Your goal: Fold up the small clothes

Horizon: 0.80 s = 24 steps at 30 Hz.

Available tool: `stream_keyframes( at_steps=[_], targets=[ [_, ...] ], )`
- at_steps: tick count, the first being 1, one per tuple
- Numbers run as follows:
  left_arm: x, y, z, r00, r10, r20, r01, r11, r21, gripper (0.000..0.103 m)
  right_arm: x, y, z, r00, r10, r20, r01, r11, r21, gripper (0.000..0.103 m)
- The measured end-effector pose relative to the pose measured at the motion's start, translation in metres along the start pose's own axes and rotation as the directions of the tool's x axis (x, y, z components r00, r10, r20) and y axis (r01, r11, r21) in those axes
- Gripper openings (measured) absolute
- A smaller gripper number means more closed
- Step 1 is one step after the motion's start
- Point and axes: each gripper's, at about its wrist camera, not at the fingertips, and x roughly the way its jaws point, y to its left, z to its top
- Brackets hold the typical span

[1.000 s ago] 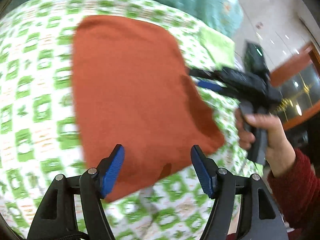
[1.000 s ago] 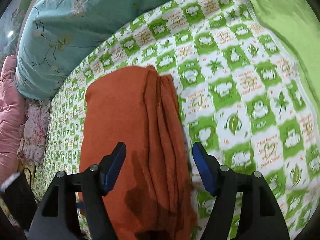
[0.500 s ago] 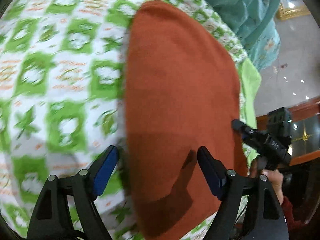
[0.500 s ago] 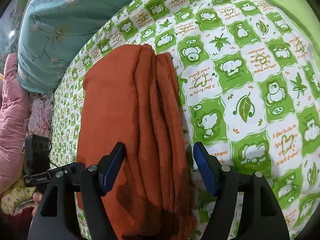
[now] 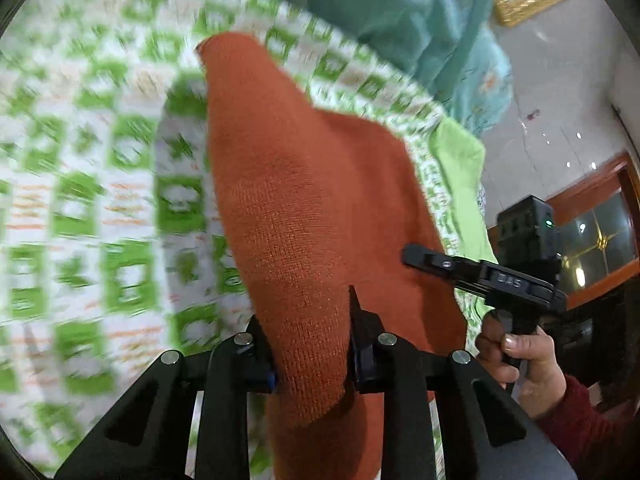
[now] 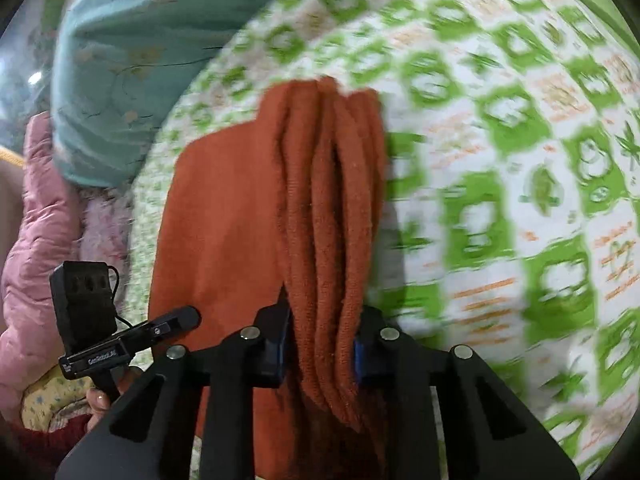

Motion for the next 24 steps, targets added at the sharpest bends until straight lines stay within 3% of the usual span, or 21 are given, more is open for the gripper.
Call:
stream_keyframes(
  at_steps=[3,7,13,17,19,21,24],
  targets=[
    [-0.044,0.01,-0.013,0.998,0.037,0.045,-0.037,0.999,-0.001,0.025,0.012,0.037,-0.013,0.998,0.06,-0.017,-0.061,0.997,-0.047,0.024],
    [-0.097,0.047,-0.034,0.991,0.107,0.082,-0.102,0.992,-0.071,0.025,0.046,0.086,-0.031,0.987,0.149,-0.063,-0.155,0.983,-0.101,0.024],
    [-0.142,0.096,-0.066,0.973,0.2,0.116,-0.176,0.966,-0.189,0.025,0.103,0.15,-0.052,0.967,0.193,-0.167,-0.224,0.955,-0.197,0.023],
    [-0.138,0.125,-0.085,0.962,0.258,0.087,-0.23,0.942,-0.245,0.027,0.129,0.166,-0.056,0.966,0.161,-0.202,-0.206,0.951,-0.232,0.023],
    [-0.133,0.138,-0.096,0.956,0.287,0.057,-0.262,0.927,-0.269,0.032,0.137,0.164,-0.06,0.971,0.114,-0.209,-0.166,0.954,-0.251,0.023],
    [-0.131,0.144,-0.101,0.953,0.3,0.047,-0.275,0.917,-0.288,0.043,0.143,0.156,-0.06,0.973,0.076,-0.216,-0.126,0.965,-0.231,0.024],
    [-0.13,0.141,-0.104,0.949,0.314,0.035,-0.29,0.909,-0.3,0.051,0.143,0.148,-0.059,0.972,0.057,-0.229,-0.101,0.977,-0.186,0.032]
  ],
)
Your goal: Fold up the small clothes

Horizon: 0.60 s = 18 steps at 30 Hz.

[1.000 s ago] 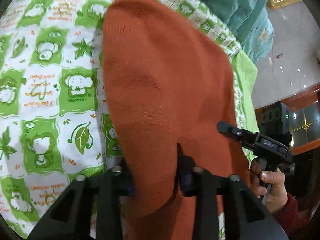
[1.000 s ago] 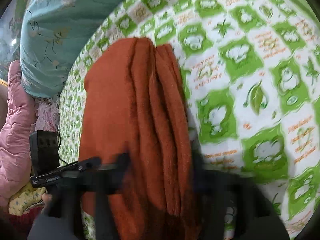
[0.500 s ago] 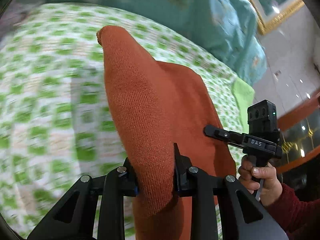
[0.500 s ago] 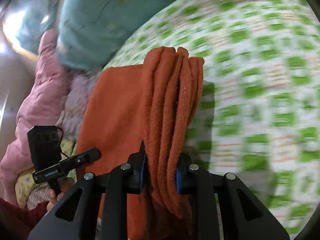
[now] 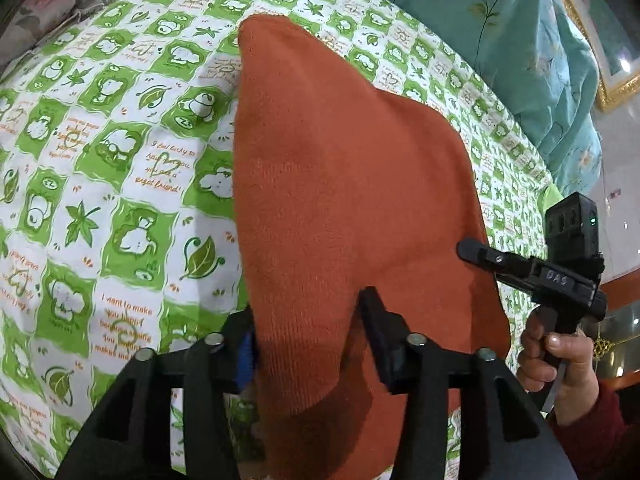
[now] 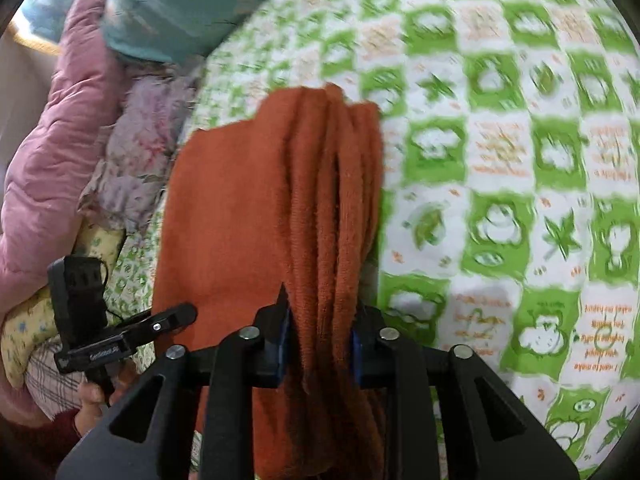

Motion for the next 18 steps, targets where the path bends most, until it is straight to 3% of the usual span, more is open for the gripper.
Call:
stream_keyframes(
  at_steps=[3,6,9,12,17,18],
  targets=[
    [-0.012,0.002,-0.002,0.999,0.044,0.013,-0.045,0.999,0.021,0.057,-0.021,0.006,0.0,0.997,-0.056,0.048,0.056,0.998,-0.009,0.042],
    [-0.027,0.008,0.003,0.998,0.057,0.041,-0.058,0.998,0.009,0.057,-0.045,0.017,0.003,0.983,-0.12,0.138,0.125,0.992,-0.031,0.043],
    [-0.035,0.015,0.01,0.994,0.079,0.07,-0.079,0.997,-0.01,0.058,-0.059,0.034,0.009,0.972,-0.101,0.211,0.119,0.99,-0.072,0.042],
    [-0.031,0.018,0.016,0.993,0.1,0.063,-0.099,0.995,-0.023,0.058,-0.042,0.044,0.014,0.979,-0.108,0.173,0.126,0.987,-0.098,0.032],
    [-0.023,0.018,0.015,0.993,0.107,0.047,-0.106,0.994,-0.033,0.059,-0.008,0.031,0.013,0.98,-0.179,0.092,0.186,0.98,-0.066,0.031],
    [-0.019,0.018,0.016,0.994,0.105,0.04,-0.104,0.994,-0.039,0.059,-0.007,0.03,0.011,0.984,-0.161,0.082,0.166,0.984,-0.065,0.013]
  ],
)
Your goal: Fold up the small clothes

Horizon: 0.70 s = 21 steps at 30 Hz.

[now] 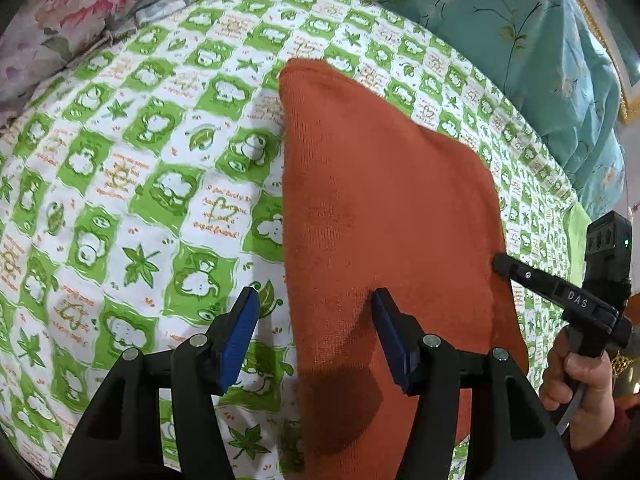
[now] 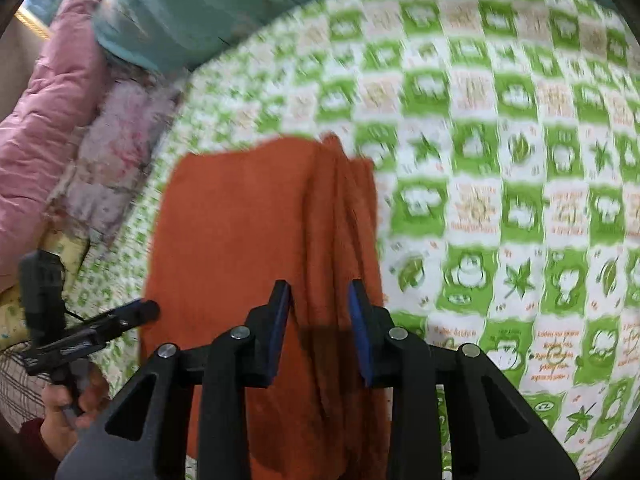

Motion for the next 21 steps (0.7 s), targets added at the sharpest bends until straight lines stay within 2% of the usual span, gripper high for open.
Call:
stream_keyframes(
  at_steps=[2,5,7,9,11,13,16,18,21],
  targets=[
    [0.002,-0.001,0.001,1.0,-0.004,-0.011,0.004,1.0,-0.014,0.059,-0.003,0.002,0.001,1.0,0.013,0.0,-0.013,1.0,-0.011,0.01],
    [0.002,-0.007,0.006,1.0,0.005,-0.022,-0.005,1.0,-0.01,0.059,-0.023,0.01,0.018,0.998,0.033,0.044,-0.031,0.999,-0.044,0.009],
    [0.006,-0.014,0.007,0.999,0.01,-0.046,-0.01,1.0,-0.005,0.06,-0.033,0.011,0.031,0.997,0.016,0.071,-0.011,0.997,-0.077,0.009],
    [0.012,-0.019,0.005,0.998,0.012,-0.067,-0.012,1.0,0.001,0.061,-0.025,0.004,0.038,0.998,-0.02,0.054,0.025,0.996,-0.083,0.009],
    [0.019,-0.021,0.0,0.995,0.062,-0.077,-0.06,0.998,0.028,0.064,-0.006,-0.009,0.034,1.0,-0.012,-0.016,0.011,0.999,-0.045,0.009],
    [0.022,-0.014,-0.002,0.996,0.049,-0.079,-0.049,0.999,0.006,0.069,0.007,-0.017,0.024,0.999,-0.02,-0.049,0.018,0.999,-0.04,0.009],
    [0.023,-0.006,0.005,0.996,0.003,-0.085,-0.006,0.999,-0.032,0.07,0.007,-0.025,0.017,1.0,-0.001,-0.029,0.002,1.0,0.003,0.011],
    [0.021,-0.007,0.018,0.998,0.015,-0.067,-0.016,1.0,-0.018,0.07,-0.004,-0.025,0.017,1.0,0.005,-0.006,-0.005,1.0,0.026,0.018],
    [0.027,-0.009,0.045,0.999,0.001,-0.042,-0.001,1.0,-0.005,0.069,-0.025,-0.018,0.009,0.999,0.047,0.027,-0.047,0.999,0.026,0.018]
  ],
)
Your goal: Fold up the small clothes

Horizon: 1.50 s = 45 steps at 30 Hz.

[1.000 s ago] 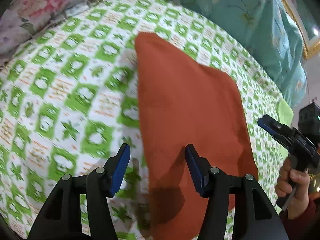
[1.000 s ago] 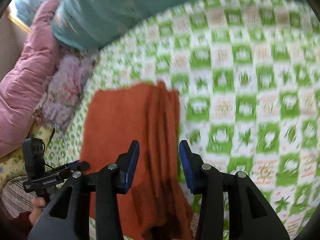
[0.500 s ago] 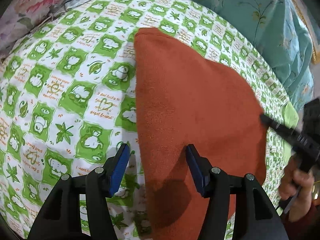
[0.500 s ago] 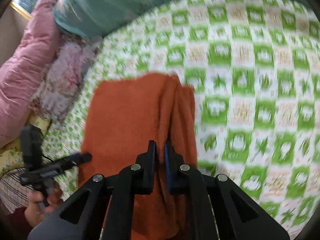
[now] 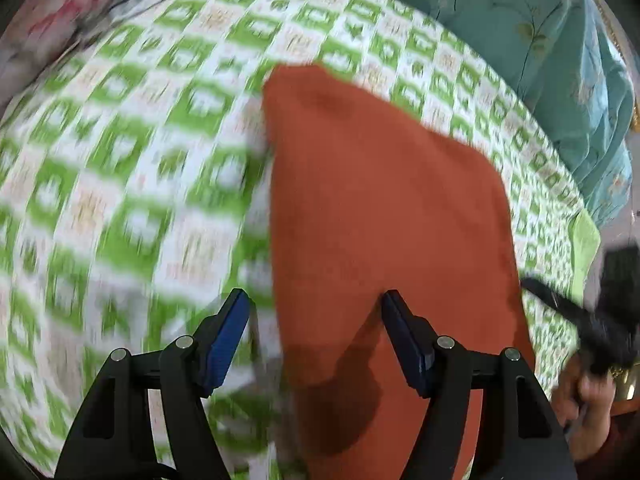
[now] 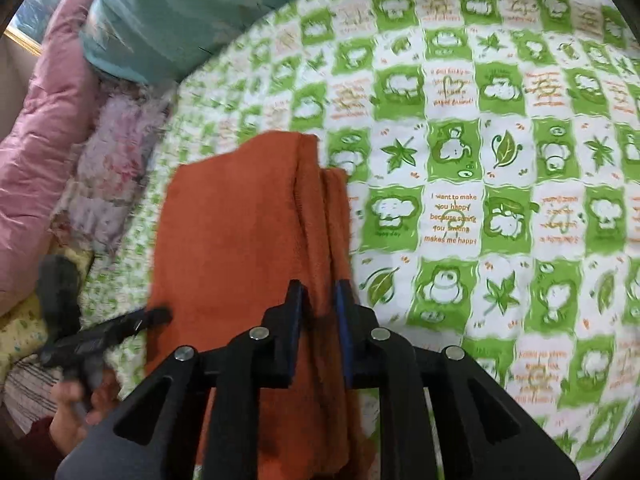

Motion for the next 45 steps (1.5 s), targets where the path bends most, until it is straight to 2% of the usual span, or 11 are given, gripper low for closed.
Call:
stream_keyframes(
  at_steps=[7,10,16,23,26,31,34,37,38,42,45],
  targets=[
    [0.028,0.006,0.066,0.998,0.048,0.04,-0.048,0.999,-0.019,0.057,-0.032,0.0,-0.057,0.998,0.059,-0.019,-0.059,0.998,-0.005,0.018],
    [0.015,-0.002,0.061,0.998,0.049,0.046,-0.05,0.999,0.009,0.058,-0.037,-0.003,-0.082,0.996,0.073,-0.041,-0.074,0.997,-0.009,0.019],
    [-0.029,-0.014,-0.019,0.998,0.06,0.036,-0.065,0.987,0.148,0.068,-0.031,-0.013,-0.107,0.993,0.084,-0.083,-0.083,0.996,0.014,0.026],
    [-0.076,-0.001,-0.137,0.998,0.058,-0.011,-0.055,0.98,0.192,0.08,-0.023,-0.003,-0.113,0.992,0.083,-0.092,-0.085,0.996,-0.023,0.026],
    [-0.071,-0.012,-0.173,0.998,0.049,-0.043,-0.038,0.973,0.229,0.081,-0.022,0.003,-0.113,0.992,0.077,-0.097,-0.081,0.996,-0.038,0.007],
    [-0.051,-0.042,-0.194,0.99,0.133,0.038,-0.139,0.94,0.312,0.081,-0.033,0.012,-0.106,0.992,0.104,-0.072,-0.107,0.993,-0.043,0.006],
    [-0.035,-0.05,-0.185,0.97,0.212,0.116,-0.238,0.915,0.324,0.08,-0.037,0.017,-0.103,0.992,0.106,-0.068,-0.11,0.993,-0.053,0.006],
    [-0.024,-0.045,-0.177,0.951,0.272,0.15,-0.306,0.905,0.296,0.067,-0.043,0.022,-0.099,0.992,0.114,-0.052,-0.117,0.991,-0.058,0.005],
    [-0.025,-0.042,-0.176,0.948,0.28,0.153,-0.313,0.906,0.283,0.055,-0.046,0.023,-0.098,0.992,0.117,-0.044,-0.12,0.991,-0.058,0.005],
    [-0.04,-0.035,-0.179,0.958,0.24,0.154,-0.275,0.922,0.272,0.028,-0.073,0.028,-0.089,0.989,0.143,0.033,-0.14,0.987,-0.08,0.005],
    [-0.051,-0.037,-0.182,0.958,0.226,0.179,-0.27,0.92,0.284,0.021,-0.094,0.031,-0.085,0.985,0.157,0.077,-0.147,0.982,-0.119,0.004]
  ],
)
